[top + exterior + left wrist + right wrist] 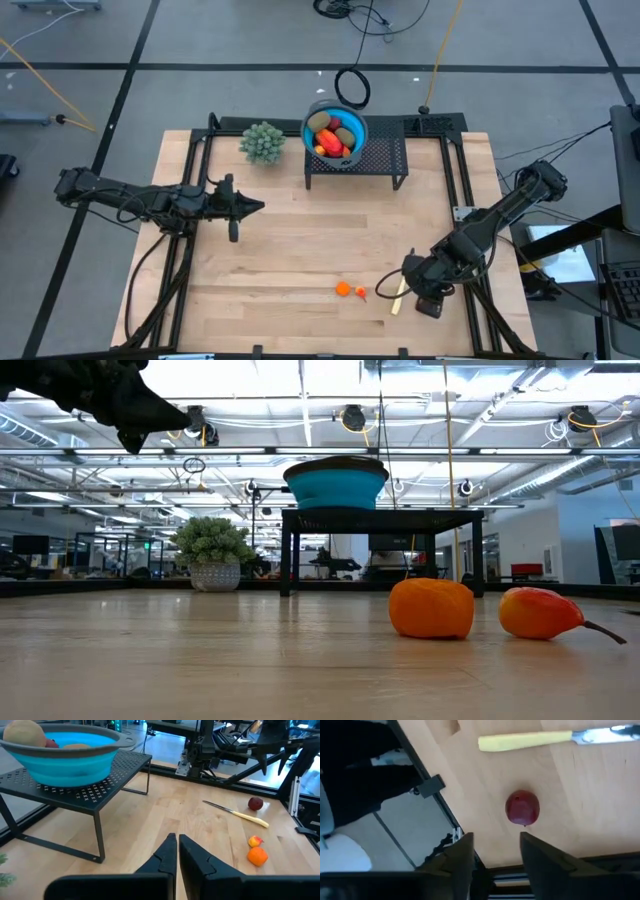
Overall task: Pick & Place Fruit
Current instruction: Put the pomegranate into the blue strainer on the shelf
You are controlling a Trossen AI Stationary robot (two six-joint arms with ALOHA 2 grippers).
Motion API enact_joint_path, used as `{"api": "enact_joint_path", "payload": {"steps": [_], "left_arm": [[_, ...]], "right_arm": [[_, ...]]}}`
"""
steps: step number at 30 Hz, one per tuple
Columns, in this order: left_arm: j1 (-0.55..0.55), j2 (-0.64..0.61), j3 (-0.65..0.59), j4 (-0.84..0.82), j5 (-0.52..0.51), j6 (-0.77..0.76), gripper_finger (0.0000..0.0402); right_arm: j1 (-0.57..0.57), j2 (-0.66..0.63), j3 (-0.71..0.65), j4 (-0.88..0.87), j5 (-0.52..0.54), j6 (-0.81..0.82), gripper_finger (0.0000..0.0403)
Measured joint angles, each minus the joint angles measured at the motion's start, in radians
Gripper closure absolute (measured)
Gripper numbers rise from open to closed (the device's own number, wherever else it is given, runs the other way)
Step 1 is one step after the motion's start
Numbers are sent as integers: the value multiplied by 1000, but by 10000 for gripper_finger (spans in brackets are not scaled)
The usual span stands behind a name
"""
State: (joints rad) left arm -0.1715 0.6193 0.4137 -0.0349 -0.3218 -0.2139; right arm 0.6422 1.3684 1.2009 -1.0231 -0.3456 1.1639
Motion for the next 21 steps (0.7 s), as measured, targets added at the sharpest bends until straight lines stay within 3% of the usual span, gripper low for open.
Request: {"api": "enact_joint_path", "payload": {"steps": [5, 10, 21], "left_arm": [[0, 0, 0, 0, 2, 1, 400], [0, 0, 0, 0, 2, 1, 386], [0, 0, 0, 1, 2, -1, 380]], "right_arm": [[2, 0, -48, 0, -55, 79, 187], [2, 0, -110, 0, -132, 127, 146], [2, -3, -157, 4, -129, 135, 134]]}}
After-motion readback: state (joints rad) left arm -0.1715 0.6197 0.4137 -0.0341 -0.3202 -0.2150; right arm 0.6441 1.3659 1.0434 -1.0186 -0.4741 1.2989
